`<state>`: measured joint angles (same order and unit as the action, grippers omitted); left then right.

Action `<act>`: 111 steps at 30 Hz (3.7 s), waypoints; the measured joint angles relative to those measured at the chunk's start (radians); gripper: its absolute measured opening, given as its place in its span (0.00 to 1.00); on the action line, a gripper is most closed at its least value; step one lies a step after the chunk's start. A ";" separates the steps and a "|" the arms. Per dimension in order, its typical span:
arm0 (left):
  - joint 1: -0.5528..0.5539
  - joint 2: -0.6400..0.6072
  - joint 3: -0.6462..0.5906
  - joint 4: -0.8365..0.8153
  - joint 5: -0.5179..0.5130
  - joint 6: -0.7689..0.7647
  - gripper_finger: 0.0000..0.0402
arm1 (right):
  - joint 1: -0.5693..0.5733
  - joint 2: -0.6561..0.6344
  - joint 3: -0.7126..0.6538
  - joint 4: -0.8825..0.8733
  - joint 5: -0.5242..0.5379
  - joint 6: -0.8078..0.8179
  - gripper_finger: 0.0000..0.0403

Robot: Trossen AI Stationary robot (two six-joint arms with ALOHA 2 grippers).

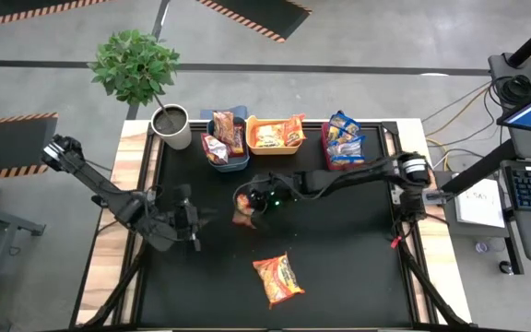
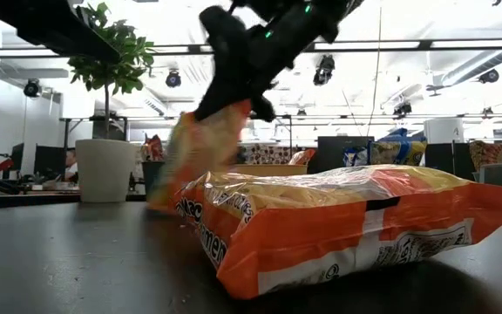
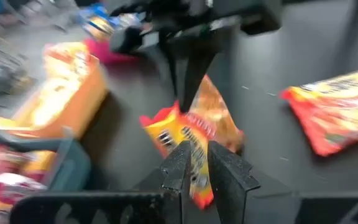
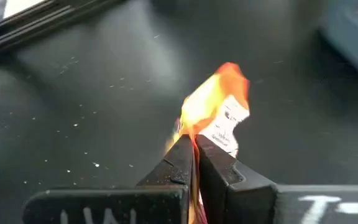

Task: Sort Maruchan noodles
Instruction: Put the orange noodle pack into the yellow bin

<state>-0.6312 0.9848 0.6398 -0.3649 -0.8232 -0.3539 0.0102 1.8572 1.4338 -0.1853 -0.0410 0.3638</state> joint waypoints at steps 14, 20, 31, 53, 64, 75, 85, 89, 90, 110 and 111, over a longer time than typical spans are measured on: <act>0.001 -0.021 -0.047 0.004 -0.128 0.047 0.09 | -0.037 -0.160 0.000 -0.124 0.017 0.043 0.02; 0.001 -0.021 -0.047 0.006 -0.127 0.036 0.09 | -0.034 -0.159 0.000 -0.162 0.017 0.060 0.02; 0.001 -0.020 -0.047 0.010 -0.099 0.020 0.09 | -0.022 -0.153 -0.121 -0.272 0.138 0.114 0.02; 0.009 -0.020 -0.048 0.026 -0.099 0.021 0.09 | -0.016 -0.026 -0.278 0.021 0.240 0.242 0.02; 0.042 0.034 -0.048 0.136 -0.073 -0.031 0.09 | 0.009 -0.134 -0.279 -0.004 0.201 0.159 0.02; 0.193 0.306 -0.048 0.404 0.042 0.052 0.09 | -0.079 -0.219 -0.390 -0.062 0.462 0.062 0.02; 0.426 0.527 -0.048 0.635 0.283 0.163 0.09 | -0.166 -0.212 -0.491 0.056 0.445 0.083 0.02; 0.491 0.603 -0.048 0.710 0.293 0.185 0.09 | -0.180 -0.218 -0.465 0.055 0.333 0.071 0.03; 0.503 0.620 -0.048 0.719 0.300 0.186 0.09 | -0.183 -0.218 -0.454 0.056 0.292 0.073 0.03; 0.525 0.713 -0.048 0.737 0.355 0.147 0.09 | -0.296 -0.216 -0.422 0.051 -0.062 0.156 0.72; 0.525 0.713 -0.050 0.735 0.355 0.141 0.09 | -0.295 -0.210 -0.422 0.061 -0.064 0.156 0.75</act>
<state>-0.1062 1.6974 0.5899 0.3698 -0.4682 -0.2126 -0.2848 1.6474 1.0122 -0.1243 -0.1054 0.5201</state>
